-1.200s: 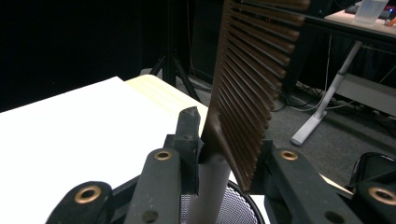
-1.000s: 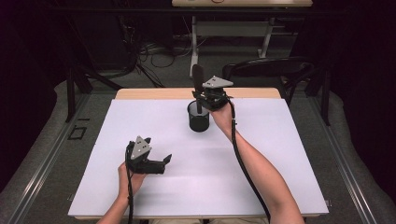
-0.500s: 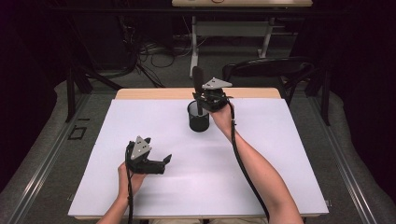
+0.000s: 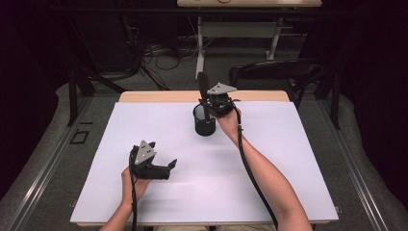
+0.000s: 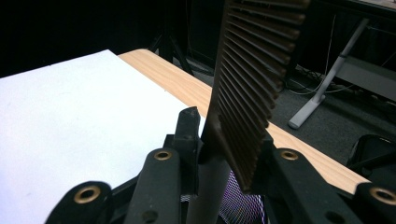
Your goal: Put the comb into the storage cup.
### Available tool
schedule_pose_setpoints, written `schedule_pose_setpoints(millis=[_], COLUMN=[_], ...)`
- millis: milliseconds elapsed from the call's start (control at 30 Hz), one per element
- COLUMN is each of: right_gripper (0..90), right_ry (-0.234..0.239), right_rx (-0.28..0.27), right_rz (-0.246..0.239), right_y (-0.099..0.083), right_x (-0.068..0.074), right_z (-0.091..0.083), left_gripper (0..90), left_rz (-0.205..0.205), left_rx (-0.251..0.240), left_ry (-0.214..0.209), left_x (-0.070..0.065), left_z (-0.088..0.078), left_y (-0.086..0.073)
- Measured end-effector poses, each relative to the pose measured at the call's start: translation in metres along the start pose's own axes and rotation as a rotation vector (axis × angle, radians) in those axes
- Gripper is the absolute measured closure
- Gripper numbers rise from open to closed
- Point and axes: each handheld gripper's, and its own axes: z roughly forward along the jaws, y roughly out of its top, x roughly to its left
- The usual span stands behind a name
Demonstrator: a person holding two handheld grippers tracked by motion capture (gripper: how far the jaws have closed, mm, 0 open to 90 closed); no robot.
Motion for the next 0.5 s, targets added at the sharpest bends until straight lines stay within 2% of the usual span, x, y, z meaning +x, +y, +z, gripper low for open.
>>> schedule_pose_setpoints(millis=[500], right_gripper=[72.8], right_ry=[-0.027], right_rx=[0.025], right_rz=[-0.060], right_y=[-0.0064], right_x=[0.0049], right_z=[0.0020], left_gripper=[0.3], left_rz=[-0.001], left_rx=[0.000], left_ry=[0.004], left_x=[0.0000], left_z=[-0.0001], left_y=[0.0001])
